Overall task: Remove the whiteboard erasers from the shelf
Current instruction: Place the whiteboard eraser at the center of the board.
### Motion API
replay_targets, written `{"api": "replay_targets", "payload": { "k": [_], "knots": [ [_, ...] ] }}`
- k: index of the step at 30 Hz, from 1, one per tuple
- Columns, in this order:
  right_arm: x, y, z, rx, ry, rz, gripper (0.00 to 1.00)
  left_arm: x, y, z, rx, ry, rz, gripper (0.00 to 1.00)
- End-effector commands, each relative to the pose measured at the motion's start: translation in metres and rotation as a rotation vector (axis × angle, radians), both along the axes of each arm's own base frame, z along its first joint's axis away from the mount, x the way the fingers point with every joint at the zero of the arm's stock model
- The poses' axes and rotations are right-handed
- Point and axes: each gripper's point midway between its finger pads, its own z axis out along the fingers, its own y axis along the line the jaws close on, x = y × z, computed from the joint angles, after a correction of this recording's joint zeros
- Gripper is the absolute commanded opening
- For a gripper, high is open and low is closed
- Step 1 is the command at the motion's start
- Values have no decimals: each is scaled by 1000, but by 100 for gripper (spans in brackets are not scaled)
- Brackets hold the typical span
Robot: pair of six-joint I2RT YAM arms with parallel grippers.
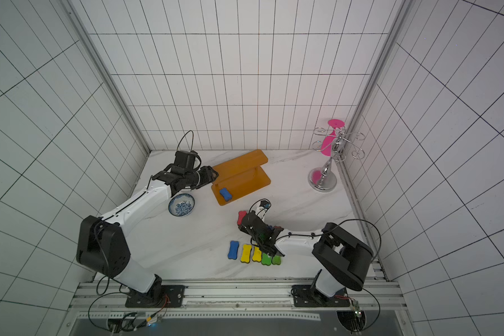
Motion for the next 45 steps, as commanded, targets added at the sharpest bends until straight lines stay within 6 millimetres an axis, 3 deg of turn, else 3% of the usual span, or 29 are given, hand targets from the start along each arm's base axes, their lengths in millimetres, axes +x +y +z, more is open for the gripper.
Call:
{"api": "replay_targets", "payload": {
  "k": [1,8,27,45],
  "knots": [
    [-5,-17,-12,-64,3,-60,0,-1,5,7,7,-35,6,61],
    [-17,-29,-18,-88,23,-69,0,0,4,6,-5,-25,2,61],
    [-40,-37,-35,-82,103,-31,0,3,9,4,-23,-15,11,61],
    [-40,-36,-25,-90,85,-9,11,2,11,4,-20,-21,16,61]
  ]
}}
